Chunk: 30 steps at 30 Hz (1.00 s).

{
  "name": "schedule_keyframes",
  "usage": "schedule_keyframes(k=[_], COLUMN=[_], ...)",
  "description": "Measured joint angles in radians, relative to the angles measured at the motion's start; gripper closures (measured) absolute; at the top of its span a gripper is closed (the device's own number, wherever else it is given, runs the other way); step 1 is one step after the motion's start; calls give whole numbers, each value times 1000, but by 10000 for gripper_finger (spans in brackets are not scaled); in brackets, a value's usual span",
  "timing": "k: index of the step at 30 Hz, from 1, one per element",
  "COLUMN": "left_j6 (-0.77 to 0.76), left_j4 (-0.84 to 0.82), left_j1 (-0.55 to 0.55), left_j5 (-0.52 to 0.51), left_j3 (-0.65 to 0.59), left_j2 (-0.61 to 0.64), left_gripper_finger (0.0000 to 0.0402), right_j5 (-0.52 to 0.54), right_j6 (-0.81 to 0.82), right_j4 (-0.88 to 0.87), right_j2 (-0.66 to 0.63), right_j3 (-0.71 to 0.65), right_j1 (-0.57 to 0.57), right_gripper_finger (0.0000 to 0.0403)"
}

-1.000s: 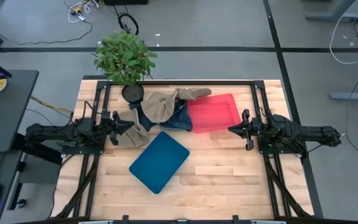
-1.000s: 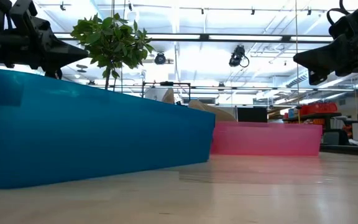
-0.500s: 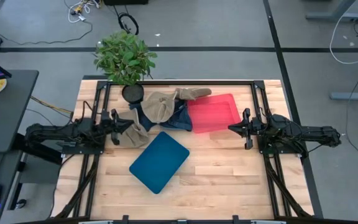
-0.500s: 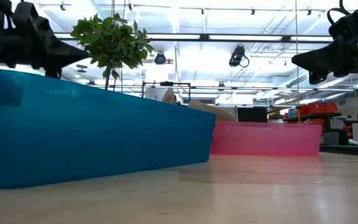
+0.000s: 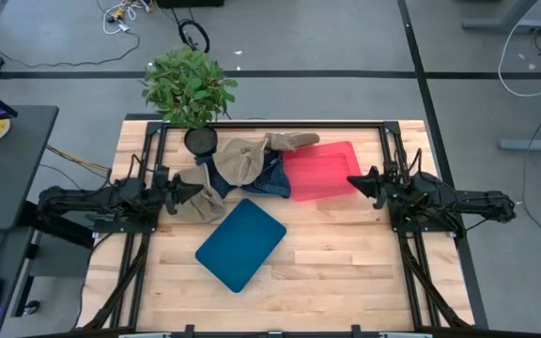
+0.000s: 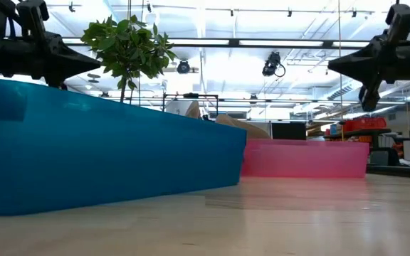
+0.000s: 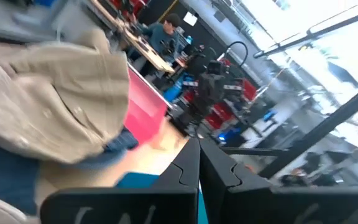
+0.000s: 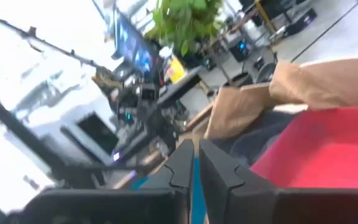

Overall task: Pick & Place hat
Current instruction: Put the right brown cap into the blue bin

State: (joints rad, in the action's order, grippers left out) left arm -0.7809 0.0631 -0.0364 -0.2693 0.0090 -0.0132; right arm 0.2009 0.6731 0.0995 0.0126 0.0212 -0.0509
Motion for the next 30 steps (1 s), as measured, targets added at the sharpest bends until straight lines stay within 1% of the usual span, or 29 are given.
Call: schedule_keyframes(k=[3,6,9,12,15,19,21,26,30], left_j6=[-9,70,123,159,267,450,528,666,824], left_j4=[6,33,47,47,52,37,2,-39,-35], left_j1=[0,0,0,0,-1,0,0,0,0], left_j5=[12,34,74,119,137,139,139,138,138], left_j3=[-1,-1,5,47,114,237,306,492,604], left_j2=[0,-2,-5,-21,-53,-117,-153,-235,-257], left_gripper_finger=[399,399,399,399,399,399,397,385,384], right_j5=[32,40,79,120,164,177,177,193,225], right_j6=[4,5,-10,-80,-135,-164,-171,-266,-372], right_j4=[43,77,78,55,-23,-132,-157,-151,-146], right_j2=[2,18,73,161,265,401,460,592,691], right_j3=[0,27,110,226,347,482,532,639,752], right_j1=[0,0,0,0,0,-1,-1,-1,-5], right_gripper_finger=[372,355,325,291,261,232,222,214,215])
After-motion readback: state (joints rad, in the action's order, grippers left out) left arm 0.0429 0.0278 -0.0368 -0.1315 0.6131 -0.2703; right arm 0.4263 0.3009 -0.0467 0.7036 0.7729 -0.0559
